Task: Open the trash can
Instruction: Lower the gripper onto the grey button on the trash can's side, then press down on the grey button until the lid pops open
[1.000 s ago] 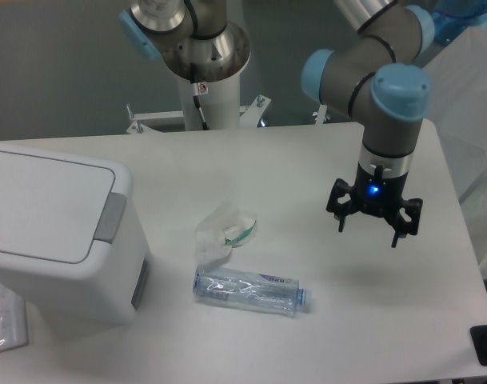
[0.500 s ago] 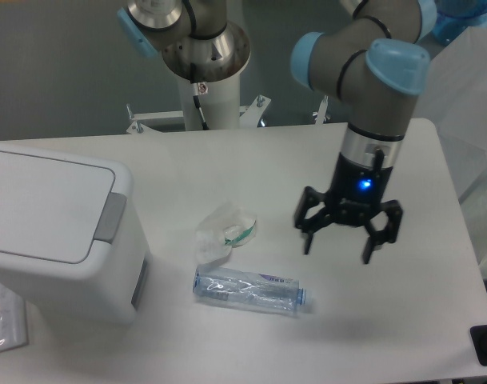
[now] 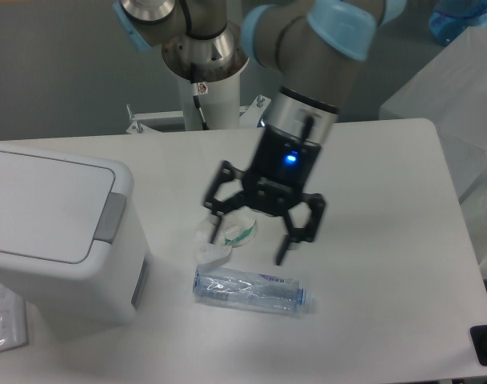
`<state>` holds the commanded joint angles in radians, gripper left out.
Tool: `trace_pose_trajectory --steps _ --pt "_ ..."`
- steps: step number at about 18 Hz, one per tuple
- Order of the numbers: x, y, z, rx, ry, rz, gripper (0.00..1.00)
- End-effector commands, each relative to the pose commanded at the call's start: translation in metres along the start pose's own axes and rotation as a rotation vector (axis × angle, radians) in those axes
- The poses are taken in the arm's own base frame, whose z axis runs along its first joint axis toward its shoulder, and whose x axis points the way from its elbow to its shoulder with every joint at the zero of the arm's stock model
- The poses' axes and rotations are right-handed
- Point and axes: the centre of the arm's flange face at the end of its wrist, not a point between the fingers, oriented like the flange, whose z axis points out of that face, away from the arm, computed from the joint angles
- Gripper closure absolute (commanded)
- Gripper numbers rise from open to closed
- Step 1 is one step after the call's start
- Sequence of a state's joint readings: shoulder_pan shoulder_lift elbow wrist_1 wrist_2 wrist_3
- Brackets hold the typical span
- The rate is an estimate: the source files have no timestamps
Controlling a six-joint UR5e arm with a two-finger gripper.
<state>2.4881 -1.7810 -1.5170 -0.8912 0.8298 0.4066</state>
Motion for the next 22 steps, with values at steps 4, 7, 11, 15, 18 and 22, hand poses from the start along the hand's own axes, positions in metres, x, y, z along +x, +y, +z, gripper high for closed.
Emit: trace_pose_trajectory --steps 4,7,11,15,18,22 --pt "0.027 0.005 0.018 -0.026 0.037 0.010 0.00" --pt "0.046 0.016 0.035 -0.054 0.068 0.016 0.00" --pt "0.063 0.035 0.038 -0.077 0.086 0.016 0.00" --pt "0.069 0.046 0.037 -0.084 0.088 0.021 0.00" --pt "0.062 0.050 0.041 -0.110 0.039 0.025 0.00" --pt "0.058 0.054 0.044 -0.125 0.026 0.019 0.00"
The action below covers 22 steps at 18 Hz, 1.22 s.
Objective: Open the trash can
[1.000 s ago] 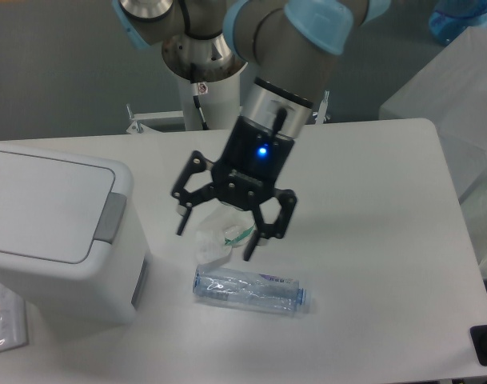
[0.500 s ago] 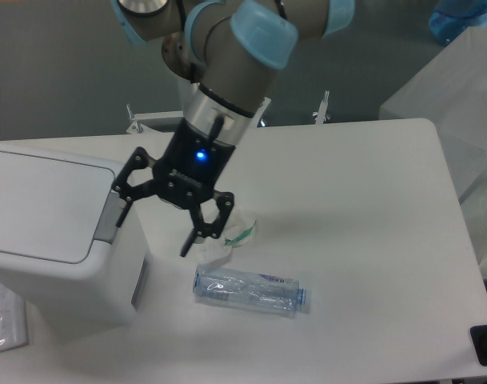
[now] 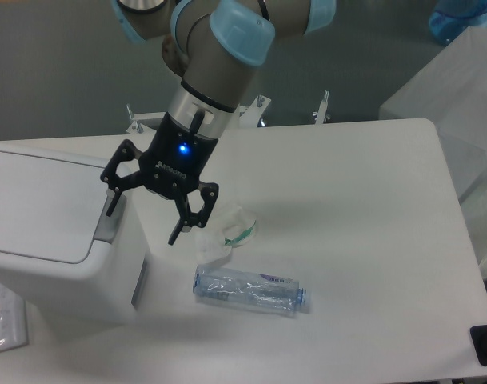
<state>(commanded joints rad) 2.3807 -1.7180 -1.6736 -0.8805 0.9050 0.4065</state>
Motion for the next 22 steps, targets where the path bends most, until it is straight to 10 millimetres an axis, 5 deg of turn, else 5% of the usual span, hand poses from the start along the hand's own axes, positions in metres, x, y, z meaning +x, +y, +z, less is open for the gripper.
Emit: trace_pose_trajectory --steps 13,19,22 --pt "0.001 0.001 0.011 -0.017 0.011 -0.008 0.00" --pt "0.003 -0.011 -0.002 0.008 0.000 0.009 0.00" --pt "-0.029 -0.018 -0.031 0.049 -0.053 -0.016 0.00"
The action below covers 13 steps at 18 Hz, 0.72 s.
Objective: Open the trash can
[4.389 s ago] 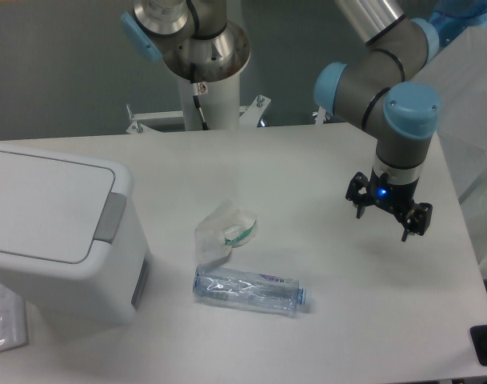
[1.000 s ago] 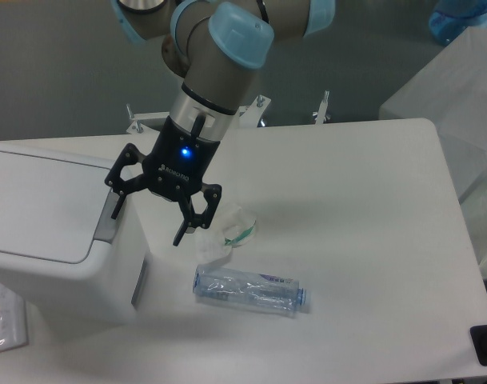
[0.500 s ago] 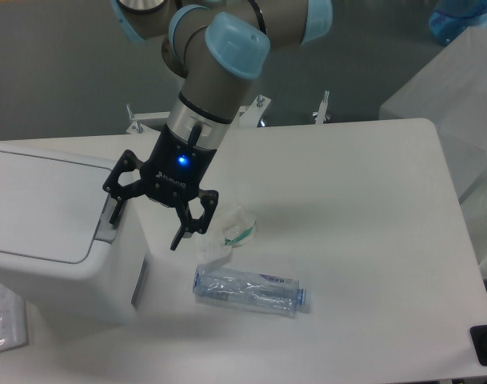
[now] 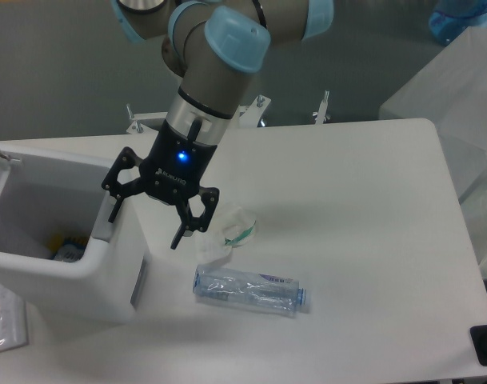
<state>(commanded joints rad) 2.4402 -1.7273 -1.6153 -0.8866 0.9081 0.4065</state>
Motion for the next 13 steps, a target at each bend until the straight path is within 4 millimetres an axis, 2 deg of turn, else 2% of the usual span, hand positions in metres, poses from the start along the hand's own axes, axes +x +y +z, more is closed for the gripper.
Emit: trace_pose_trajectory --steps 2,4,5,7,10,13 --pt "-0.019 -0.008 -0.020 0.034 -0.036 -0.003 0.00" --pt "-0.054 -0.011 -0.042 0.059 -0.084 0.027 0.00" --pt "-0.075 -0.009 -0.039 0.052 -0.095 0.041 0.00" --pt "-0.127 0.005 -0.052 0.030 -0.169 0.048 0.00" --pt "-0.179 0.022 -0.043 -0.093 -0.286 0.149 0.00" --pt "-0.220 0.049 -0.019 -0.297 -0.391 0.229 0.00"
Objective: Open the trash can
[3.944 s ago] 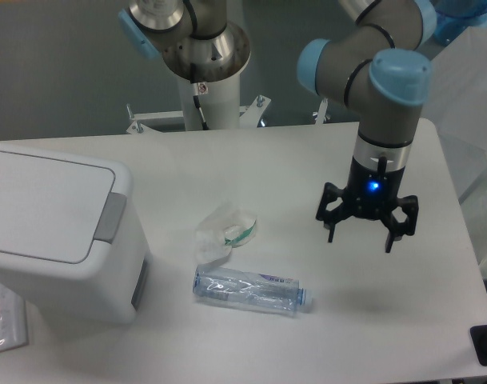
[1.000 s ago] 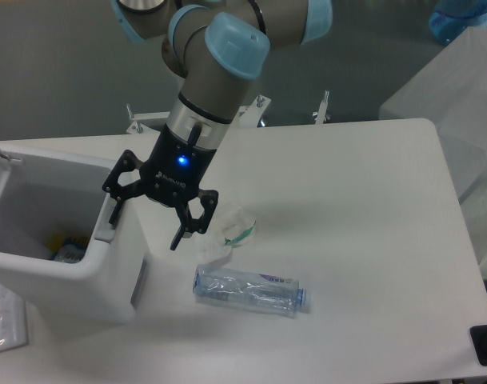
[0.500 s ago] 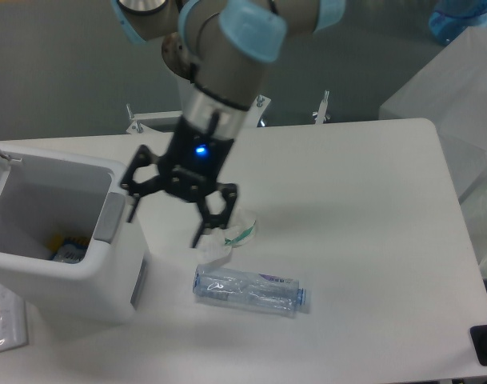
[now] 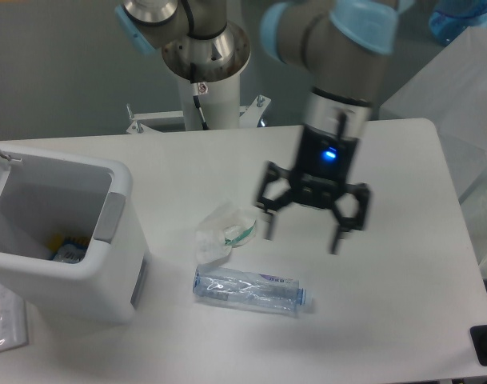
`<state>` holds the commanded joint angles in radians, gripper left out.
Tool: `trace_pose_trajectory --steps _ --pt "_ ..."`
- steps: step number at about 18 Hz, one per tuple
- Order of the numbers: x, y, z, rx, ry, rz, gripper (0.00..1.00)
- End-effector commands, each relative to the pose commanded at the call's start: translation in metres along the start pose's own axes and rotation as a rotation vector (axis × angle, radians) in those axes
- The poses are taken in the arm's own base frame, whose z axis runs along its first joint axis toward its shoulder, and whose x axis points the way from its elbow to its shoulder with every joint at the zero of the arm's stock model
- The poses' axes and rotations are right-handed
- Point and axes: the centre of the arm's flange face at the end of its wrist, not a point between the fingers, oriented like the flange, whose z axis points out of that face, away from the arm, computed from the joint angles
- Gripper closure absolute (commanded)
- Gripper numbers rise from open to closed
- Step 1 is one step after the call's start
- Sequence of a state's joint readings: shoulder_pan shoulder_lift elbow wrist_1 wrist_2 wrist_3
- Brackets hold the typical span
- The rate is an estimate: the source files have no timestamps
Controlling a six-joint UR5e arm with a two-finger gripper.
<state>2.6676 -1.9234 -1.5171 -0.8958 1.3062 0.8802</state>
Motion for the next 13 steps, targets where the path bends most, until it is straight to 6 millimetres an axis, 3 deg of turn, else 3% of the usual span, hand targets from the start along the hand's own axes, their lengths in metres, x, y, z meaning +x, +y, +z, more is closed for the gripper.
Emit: trace_pose_trajectory --steps 2,5,13 --pt "-0.013 0.017 0.023 -0.135 -0.052 0.059 0.00" --pt "-0.019 0.022 0.037 -0.193 -0.011 0.173 0.00" --pt "-0.016 0.022 0.039 -0.275 0.077 0.342 0.00"
